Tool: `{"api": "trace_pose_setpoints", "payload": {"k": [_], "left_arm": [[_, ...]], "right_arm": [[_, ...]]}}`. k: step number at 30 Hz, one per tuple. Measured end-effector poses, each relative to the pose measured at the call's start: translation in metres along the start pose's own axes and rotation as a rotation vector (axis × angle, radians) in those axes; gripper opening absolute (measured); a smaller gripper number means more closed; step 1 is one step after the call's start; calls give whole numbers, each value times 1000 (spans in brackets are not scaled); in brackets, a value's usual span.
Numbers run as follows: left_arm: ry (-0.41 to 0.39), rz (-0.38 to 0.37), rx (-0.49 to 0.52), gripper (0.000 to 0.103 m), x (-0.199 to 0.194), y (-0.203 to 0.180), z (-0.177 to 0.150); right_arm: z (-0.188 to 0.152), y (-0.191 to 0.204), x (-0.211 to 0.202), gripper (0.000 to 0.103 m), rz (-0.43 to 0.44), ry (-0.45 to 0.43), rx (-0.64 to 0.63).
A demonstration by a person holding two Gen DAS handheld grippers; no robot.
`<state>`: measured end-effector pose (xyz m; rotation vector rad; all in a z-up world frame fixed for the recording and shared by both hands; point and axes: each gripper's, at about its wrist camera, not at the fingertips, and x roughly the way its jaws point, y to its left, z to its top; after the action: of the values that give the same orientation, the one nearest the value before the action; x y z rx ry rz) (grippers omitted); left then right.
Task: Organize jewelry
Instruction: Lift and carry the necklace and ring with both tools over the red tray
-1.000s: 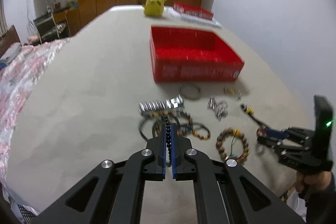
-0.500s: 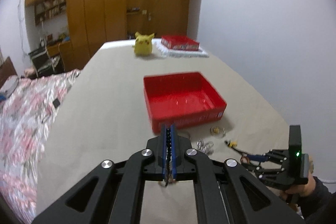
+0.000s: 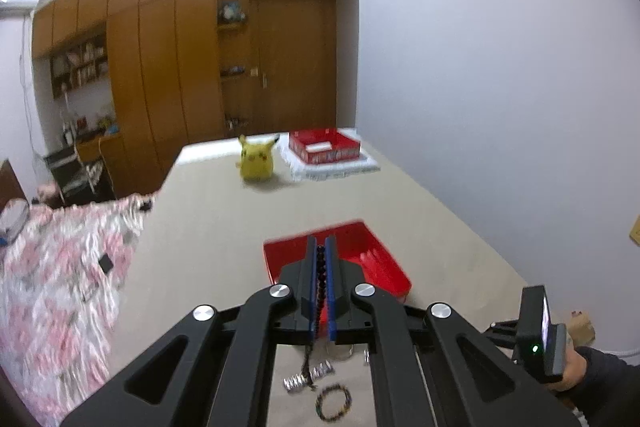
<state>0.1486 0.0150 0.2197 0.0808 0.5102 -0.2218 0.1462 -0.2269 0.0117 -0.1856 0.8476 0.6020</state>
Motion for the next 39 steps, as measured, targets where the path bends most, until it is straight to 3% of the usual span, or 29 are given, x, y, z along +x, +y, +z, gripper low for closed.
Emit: {"api": "trace_pose_setpoints", "payload": {"k": [9,21,30,39], "left_arm": [[-22,-11,32,3,3,-3,67],[84,8,53,3,83,-3,122],[169,19,32,3,154,6,119],[295,19,3,3,231,18,72]], "right_arm": [[55,-20,0,29,21,19,-1],[132,-67,31,29,2,86,45],[159,-88,78,29,0,139,85],[162,-102,135,29,-13,216,118]]}}
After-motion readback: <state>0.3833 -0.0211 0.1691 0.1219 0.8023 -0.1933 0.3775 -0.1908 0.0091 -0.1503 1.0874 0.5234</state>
